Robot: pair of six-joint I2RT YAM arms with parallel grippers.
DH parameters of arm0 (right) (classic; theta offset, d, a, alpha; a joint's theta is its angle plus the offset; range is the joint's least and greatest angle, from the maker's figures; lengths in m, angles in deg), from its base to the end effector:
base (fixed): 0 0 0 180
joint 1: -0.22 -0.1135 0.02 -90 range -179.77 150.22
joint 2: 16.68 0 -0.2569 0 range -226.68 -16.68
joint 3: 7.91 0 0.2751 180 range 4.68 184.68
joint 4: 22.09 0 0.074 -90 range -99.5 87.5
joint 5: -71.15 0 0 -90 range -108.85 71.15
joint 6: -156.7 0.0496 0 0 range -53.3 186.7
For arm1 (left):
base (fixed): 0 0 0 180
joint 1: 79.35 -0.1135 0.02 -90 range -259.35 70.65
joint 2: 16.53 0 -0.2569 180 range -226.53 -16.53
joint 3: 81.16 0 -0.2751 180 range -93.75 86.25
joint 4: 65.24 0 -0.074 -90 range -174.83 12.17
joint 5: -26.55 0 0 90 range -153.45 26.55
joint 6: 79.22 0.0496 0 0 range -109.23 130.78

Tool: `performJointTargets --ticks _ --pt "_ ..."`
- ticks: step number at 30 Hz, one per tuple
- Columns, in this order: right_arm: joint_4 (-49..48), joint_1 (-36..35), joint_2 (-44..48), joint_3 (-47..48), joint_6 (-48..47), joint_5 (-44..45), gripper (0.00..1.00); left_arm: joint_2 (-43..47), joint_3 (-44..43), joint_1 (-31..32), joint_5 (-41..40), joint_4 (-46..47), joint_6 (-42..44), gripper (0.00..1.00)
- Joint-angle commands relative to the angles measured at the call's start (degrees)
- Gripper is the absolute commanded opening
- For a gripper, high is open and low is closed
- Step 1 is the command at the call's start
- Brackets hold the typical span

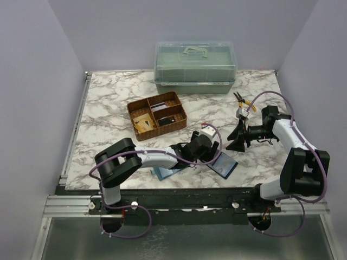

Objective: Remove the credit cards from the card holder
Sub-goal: Move the card holder to the center of the board.

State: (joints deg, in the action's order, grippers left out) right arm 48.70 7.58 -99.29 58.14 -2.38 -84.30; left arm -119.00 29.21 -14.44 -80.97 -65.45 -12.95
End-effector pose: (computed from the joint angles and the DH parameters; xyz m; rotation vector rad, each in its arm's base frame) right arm 0.2587 0.0121 0.1954 -1.1455 1.8538 1.0689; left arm 0.1867 -0.3634 0.1490 0.5925 2.0922 -0.5823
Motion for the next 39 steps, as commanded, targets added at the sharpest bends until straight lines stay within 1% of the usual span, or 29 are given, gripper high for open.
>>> performJointTargets --ticks 1,6,11,12,14,16,18,22,23,26,29,31,34,36,39 --pt "2.3 0.4 0.0 1.9 -1.4 -2.6 0.66 -2.9 -2.6 -0.6 -4.4 -5.4 2.9 0.73" --pt "2.3 0.5 -0.2 1.9 -1.3 -2.6 0.66 -5.4 -6.1 -0.6 -7.7 -9.7 3.8 0.70" --pt "2.3 0.6 -0.2 1.8 -1.2 -2.6 0.66 -7.7 -7.7 -0.6 -8.6 -10.7 4.2 0.59" --pt "2.3 0.7 -0.2 1.8 -1.2 -2.7 0.66 -8.2 -8.0 -0.6 -8.5 -10.7 4.2 0.55" --pt "2.3 0.8 -0.3 1.8 -1.1 -2.8 0.66 -8.9 -8.6 -0.5 -8.2 -10.7 4.2 0.40" --pt "2.4 0.9 -0.4 1.8 -1.1 -2.9 0.66 -9.0 -8.7 -0.7 -8.1 -10.7 3.8 0.32" --pt "2.4 0.9 -0.5 1.8 -1.2 -2.9 0.66 -8.7 -8.6 -0.6 -8.3 -10.7 3.2 0.19" --pt "2.5 1.0 -0.7 1.8 -1.1 -2.8 0.66 -7.2 -7.4 -0.8 -10.6 -10.7 0.9 0.03" --pt "2.4 1.0 -0.8 1.8 -1.0 -2.8 0.66 -6.6 -6.7 -0.9 -11.5 -10.7 -0.2 0.01" --pt "1.9 1.0 -1.2 1.8 0.1 -2.6 0.66 -4.0 -4.2 -1.6 -15.4 -10.7 -5.8 0.00" --pt "0.6 0.9 -1.7 1.8 2.8 -2.7 0.66 -0.5 -0.4 -3.0 -19.6 -10.9 -16.3 0.00" --pt "-0.5 0.9 -2.3 2.1 6.0 -3.2 0.66 1.5 2.1 -4.4 -20.0 -11.2 -22.4 0.00" --pt "-4.3 1.0 -4.2 2.7 15.7 -3.2 0.66 2.9 4.8 -6.1 -19.4 -11.1 -29.8 0.00" --pt "-5.4 1.0 -5.7 3.5 20.0 -3.8 0.65 2.4 5.3 -6.6 -19.0 -11.2 -33.6 0.00" --pt "-6.7 1.0 -7.7 3.7 24.7 -5.6 0.64 1.0 4.6 -7.0 -19.2 -12.9 -41.6 0.00"
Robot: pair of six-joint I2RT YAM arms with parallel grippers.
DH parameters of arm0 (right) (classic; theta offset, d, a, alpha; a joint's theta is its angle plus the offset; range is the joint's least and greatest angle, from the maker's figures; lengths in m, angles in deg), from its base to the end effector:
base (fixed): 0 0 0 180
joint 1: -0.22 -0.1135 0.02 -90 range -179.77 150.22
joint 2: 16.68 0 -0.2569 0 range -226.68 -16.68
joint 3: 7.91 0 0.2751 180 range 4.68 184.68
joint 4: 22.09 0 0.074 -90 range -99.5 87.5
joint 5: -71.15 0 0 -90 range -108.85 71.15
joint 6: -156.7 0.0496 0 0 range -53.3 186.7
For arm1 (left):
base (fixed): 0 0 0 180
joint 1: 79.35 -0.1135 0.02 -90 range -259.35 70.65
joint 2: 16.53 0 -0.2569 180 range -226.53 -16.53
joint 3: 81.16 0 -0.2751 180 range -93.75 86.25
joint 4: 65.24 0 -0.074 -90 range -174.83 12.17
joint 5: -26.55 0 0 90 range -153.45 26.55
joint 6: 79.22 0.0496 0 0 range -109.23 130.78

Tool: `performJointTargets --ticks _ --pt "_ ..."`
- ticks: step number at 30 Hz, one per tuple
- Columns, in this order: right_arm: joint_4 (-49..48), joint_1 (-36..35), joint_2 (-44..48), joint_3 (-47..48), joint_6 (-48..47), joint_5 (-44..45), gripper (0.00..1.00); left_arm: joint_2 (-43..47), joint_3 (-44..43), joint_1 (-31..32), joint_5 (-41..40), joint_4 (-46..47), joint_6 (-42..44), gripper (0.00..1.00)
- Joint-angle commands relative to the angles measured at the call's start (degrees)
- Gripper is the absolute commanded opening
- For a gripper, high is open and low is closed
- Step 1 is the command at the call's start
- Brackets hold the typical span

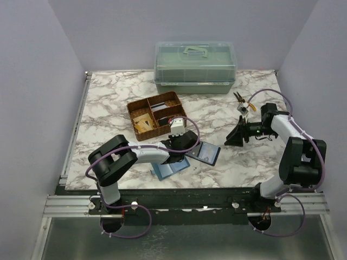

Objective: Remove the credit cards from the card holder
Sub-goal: Move the card holder to the center of the board.

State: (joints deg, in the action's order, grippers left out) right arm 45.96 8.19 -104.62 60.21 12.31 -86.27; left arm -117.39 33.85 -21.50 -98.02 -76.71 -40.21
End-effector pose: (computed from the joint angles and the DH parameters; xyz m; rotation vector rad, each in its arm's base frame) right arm 0.2767 0.0075 0.1840 -0.8950 2.0178 1.2386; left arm 0.2203 -0.2976 0.1202 -0.1366 2.2342 -0.3034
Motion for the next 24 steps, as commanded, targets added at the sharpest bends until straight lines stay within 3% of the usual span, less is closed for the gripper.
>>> performJointTargets --ticks 1,5,10,14,18,22,24 --pt "-4.3 0.3 -3.0 1.8 10.6 -4.3 0.64 -1.2 -0.5 0.0 -2.5 -2.7 -16.8 0.00" --pt "-9.7 -0.5 -3.8 1.1 17.8 -5.3 0.64 -2.3 -1.8 0.0 -2.7 -4.0 -21.4 0.00" --pt "-13.3 -2.1 -7.0 2.2 25.9 -4.7 0.64 -0.9 -1.7 0.0 -0.1 -2.8 -17.5 0.03" --pt "-11.8 -2.2 -10.4 3.8 27.1 -4.5 0.63 2.3 0.2 -0.5 4.6 -2.5 -12.1 0.36" --pt "-11.8 -2.2 -10.8 3.8 28.2 -6.3 0.63 6.5 2.7 -0.6 10.4 -1.4 -5.7 0.52" --pt "-14.8 -2.2 -11.4 1.3 35.5 -12.2 0.63 12.0 5.7 -0.6 14.0 -0.1 0.5 0.63" --pt "-17.9 -2.3 -11.3 -0.6 39.8 -11.3 0.63 15.5 7.5 -0.6 14.5 0.2 3.4 0.77"
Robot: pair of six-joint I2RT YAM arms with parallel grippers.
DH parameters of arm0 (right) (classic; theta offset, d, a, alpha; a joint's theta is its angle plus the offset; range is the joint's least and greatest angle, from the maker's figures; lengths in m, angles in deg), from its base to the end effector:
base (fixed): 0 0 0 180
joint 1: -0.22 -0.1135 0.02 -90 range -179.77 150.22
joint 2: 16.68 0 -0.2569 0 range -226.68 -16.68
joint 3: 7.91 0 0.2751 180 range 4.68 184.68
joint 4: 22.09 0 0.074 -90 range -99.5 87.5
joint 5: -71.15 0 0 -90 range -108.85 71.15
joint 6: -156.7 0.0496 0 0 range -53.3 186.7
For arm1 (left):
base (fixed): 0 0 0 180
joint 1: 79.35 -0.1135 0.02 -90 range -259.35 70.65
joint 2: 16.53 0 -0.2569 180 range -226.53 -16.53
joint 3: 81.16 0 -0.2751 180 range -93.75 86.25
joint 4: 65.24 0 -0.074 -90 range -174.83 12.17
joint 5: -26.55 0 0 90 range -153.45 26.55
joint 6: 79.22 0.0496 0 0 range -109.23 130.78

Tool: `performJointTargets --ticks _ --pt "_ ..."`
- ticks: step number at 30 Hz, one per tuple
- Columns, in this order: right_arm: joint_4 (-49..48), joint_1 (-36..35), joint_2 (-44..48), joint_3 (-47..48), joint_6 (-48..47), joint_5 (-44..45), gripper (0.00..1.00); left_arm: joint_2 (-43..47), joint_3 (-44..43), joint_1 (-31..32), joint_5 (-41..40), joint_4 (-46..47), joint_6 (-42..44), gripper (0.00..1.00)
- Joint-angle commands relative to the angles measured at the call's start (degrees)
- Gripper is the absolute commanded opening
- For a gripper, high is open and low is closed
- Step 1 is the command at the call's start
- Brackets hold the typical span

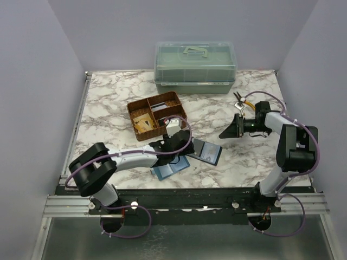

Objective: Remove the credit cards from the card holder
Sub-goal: Move the card holder to the center of the board, then pick up the card holder from the center of the board.

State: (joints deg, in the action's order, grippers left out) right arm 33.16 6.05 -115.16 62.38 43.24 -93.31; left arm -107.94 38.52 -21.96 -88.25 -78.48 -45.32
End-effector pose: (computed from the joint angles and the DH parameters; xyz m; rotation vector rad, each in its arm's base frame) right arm 0.3136 0.0160 0.1509 -0.4369 2.1847 1.6042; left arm 0.2046 -0.2811 0.1451 -0.1875 2.3080 -0.5339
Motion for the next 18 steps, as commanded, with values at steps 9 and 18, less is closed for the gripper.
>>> performJointTargets --ticks 9,18 --pt "-23.5 -0.2 5.8 -13.7 39.0 10.3 0.65 22.9 20.2 -3.7 19.6 24.9 11.6 0.93" --pt "-27.9 -2.1 9.7 -19.0 41.4 19.5 0.62 11.4 12.1 1.5 30.1 24.6 18.7 0.85"
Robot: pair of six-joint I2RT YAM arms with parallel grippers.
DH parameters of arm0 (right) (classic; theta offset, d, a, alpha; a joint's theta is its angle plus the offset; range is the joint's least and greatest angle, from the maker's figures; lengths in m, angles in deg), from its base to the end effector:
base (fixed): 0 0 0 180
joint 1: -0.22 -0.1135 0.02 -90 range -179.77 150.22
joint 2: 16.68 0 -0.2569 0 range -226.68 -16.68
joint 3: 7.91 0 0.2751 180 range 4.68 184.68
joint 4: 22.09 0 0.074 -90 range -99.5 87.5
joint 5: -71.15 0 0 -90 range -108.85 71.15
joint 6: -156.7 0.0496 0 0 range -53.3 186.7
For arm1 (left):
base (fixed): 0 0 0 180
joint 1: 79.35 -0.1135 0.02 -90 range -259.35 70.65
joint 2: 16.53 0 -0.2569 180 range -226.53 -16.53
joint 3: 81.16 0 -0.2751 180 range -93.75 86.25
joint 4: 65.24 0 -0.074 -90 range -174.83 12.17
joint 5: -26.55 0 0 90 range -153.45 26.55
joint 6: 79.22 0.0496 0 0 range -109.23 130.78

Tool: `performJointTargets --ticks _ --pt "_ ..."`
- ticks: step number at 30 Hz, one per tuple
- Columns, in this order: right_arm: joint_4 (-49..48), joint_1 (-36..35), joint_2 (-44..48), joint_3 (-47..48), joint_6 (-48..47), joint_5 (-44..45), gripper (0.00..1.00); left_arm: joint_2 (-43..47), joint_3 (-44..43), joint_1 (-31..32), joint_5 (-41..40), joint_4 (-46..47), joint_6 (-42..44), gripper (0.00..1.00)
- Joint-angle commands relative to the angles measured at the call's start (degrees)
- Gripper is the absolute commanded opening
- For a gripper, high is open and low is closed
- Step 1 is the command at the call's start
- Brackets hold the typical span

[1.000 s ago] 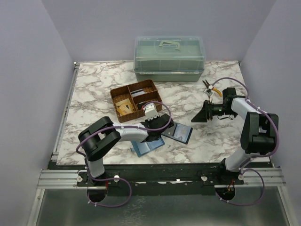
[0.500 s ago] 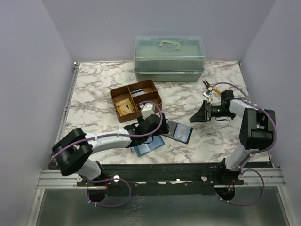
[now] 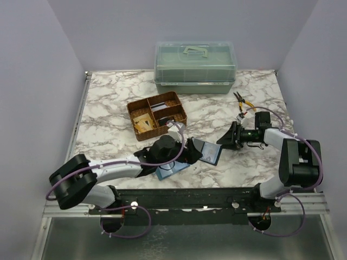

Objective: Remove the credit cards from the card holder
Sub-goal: Pick up the card holder from the center of the board.

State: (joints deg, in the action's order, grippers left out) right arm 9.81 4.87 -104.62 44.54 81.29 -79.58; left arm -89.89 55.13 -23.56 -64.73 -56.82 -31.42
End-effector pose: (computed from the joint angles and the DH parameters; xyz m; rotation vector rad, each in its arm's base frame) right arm 0.2751 0.0210 0.1198 0.1273 2.4781 1.4812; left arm 0.1700 -0.2481 0.1788 0.2336 2.0968 -1.0741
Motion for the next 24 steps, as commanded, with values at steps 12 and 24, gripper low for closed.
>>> performJointTargets --ticks 12,24 --pt "-5.8 -3.9 -4.1 -0.4 3.0 11.1 0.48 -22.8 -15.5 4.6 2.0 3.1 5.9 0.68" --pt "-5.0 -4.0 -3.3 -0.8 3.3 14.8 0.52 -27.5 -17.8 4.7 -0.6 2.9 6.5 0.68"
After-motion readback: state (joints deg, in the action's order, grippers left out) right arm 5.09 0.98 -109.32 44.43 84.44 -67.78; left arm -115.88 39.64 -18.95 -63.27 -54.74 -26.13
